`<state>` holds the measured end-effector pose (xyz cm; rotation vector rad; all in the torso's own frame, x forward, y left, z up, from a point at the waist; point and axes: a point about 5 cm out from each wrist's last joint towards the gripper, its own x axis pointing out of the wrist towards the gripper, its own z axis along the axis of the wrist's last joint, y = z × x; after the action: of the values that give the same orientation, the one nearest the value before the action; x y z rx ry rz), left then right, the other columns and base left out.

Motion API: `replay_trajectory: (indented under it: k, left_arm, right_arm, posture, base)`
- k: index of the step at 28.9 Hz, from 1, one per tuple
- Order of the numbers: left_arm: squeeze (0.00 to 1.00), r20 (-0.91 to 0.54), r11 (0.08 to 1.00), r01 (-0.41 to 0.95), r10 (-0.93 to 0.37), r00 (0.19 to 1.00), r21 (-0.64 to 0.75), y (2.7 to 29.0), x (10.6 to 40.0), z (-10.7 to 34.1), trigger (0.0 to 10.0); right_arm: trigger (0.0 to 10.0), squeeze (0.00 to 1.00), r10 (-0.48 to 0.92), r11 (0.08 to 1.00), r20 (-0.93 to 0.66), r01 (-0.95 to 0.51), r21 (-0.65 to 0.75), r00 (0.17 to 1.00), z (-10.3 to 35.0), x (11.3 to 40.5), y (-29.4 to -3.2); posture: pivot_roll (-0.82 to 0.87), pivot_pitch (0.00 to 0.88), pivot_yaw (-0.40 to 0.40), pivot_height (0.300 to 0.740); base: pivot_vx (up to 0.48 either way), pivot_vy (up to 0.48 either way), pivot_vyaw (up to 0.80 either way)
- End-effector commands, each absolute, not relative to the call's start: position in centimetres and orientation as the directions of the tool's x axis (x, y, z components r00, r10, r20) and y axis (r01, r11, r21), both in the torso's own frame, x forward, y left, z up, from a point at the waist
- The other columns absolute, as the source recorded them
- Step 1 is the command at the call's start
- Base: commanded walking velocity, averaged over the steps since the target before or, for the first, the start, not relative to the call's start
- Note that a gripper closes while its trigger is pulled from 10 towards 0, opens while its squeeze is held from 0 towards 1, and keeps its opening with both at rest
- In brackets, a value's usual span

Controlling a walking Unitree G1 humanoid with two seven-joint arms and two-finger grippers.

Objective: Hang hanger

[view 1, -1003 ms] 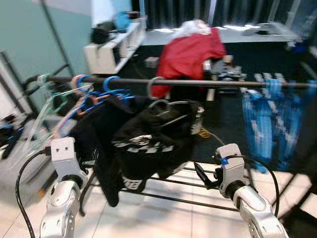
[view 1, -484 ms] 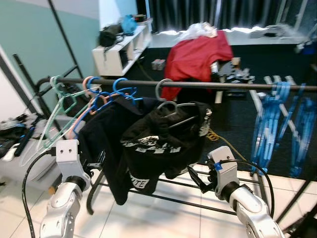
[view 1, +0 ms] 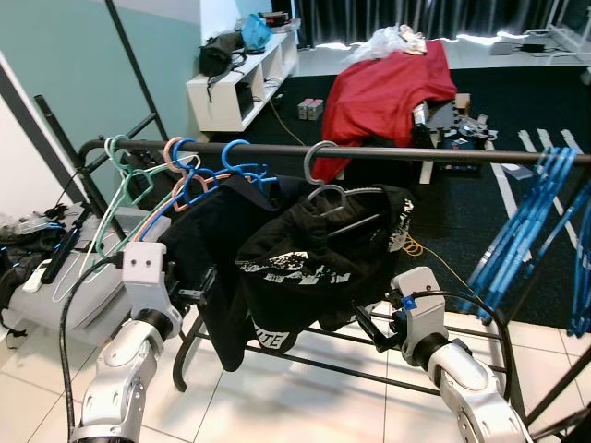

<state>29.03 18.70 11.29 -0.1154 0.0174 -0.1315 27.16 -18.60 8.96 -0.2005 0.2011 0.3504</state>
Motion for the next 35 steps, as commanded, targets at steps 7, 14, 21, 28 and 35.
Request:
replay_trajectory:
  k: [7, 14, 21, 28, 35]
  left_arm:
    - [0.00, -0.011, 0.979, 0.142, -0.146, 0.989, -0.149, 18.2, 29.1, 11.0, 10.0]
    - [0.00, -0.108, 0.996, -0.078, 0.074, 0.991, -0.038, 22.3, 29.4, 9.2, 10.0]
    - [0.00, -0.113, 0.991, -0.040, 0.055, 0.992, 0.129, 22.1, 28.9, 8.7, 10.0]
    - [0.00, -0.073, 0.992, -0.092, 0.099, 0.992, 0.091, 22.1, 29.5, 9.5, 10.0]
    - [0.00, 0.047, 0.976, -0.215, 0.214, 0.976, 0.029, 23.5, 28.9, 11.2, 10.0]
  right_arm:
    - [10.0, 0.00, 0.331, 0.921, -0.253, -0.369, -0.121, 0.909, 8.3, 27.0, -18.2]
    - [10.0, 0.00, 0.279, 0.937, -0.261, -0.322, -0.137, 0.924, 8.3, 27.1, -18.7]
    - [10.0, 0.00, 0.269, 0.938, -0.246, -0.312, -0.154, 0.931, 9.1, 27.3, -19.4]
    - [10.0, 0.00, 0.328, 0.910, -0.241, -0.374, -0.179, 0.913, 9.5, 27.5, -18.8]
    - [10.0, 0.00, 0.354, 0.895, -0.252, -0.404, -0.188, 0.901, 9.5, 27.7, -18.9]
  posture:
    - [-0.12, 0.000, 0.098, 0.740]
    - [-0.13, 0.000, 0.065, 0.740]
    - [-0.11, 0.000, -0.040, 0.740]
    - [-0.10, 0.000, -0.072, 0.740]
    - [-0.10, 0.001, -0.047, 0.740]
  base:
    - [0.000, 0.000, -0.80]
    - [0.000, 0.000, -0.80]
    - [0.000, 0.000, -0.80]
    - [0.000, 0.000, -0.42]
    - [0.000, 0.000, 0.00]
